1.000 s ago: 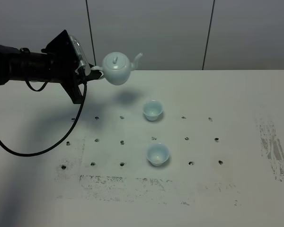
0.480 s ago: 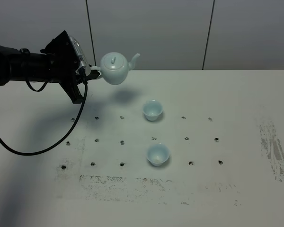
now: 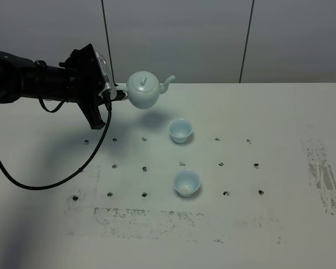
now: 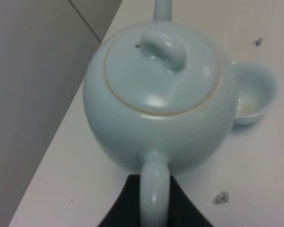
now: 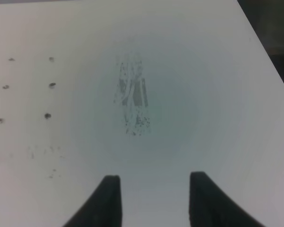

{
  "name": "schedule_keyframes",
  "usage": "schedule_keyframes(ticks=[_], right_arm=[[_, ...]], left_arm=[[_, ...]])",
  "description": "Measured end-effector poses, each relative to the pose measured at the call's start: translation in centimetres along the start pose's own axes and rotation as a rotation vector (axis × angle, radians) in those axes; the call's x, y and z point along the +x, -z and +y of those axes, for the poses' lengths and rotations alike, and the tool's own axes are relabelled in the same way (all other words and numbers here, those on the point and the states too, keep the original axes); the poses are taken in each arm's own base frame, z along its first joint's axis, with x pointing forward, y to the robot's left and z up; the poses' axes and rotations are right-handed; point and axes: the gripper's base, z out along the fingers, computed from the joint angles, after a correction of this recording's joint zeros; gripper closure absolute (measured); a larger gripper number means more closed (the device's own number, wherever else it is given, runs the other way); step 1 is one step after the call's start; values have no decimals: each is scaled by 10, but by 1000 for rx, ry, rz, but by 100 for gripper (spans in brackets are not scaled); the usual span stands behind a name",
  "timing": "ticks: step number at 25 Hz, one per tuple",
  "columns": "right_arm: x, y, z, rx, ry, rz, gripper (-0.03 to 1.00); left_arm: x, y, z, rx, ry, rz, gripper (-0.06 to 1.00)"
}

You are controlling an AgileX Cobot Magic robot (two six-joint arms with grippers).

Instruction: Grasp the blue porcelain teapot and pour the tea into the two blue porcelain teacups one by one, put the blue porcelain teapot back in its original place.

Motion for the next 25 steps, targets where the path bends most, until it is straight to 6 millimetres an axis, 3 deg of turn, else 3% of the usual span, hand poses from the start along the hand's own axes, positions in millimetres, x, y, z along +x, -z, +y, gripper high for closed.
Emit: schedule_keyframes(ticks=[5, 12, 21, 25], right_arm=[[0, 0, 0, 0, 0, 0, 62], [0, 0, 0, 0, -1, 0, 62], [0, 0, 0, 0, -1, -1, 62], [0, 0, 0, 0, 0, -1, 62]], left_arm=[[2, 0, 1, 5, -41, 29, 84], [-12, -5, 25, 11, -134, -15, 84], [4, -12, 16, 130, -332, 143, 84], [0, -19, 12, 138, -403, 186, 84]])
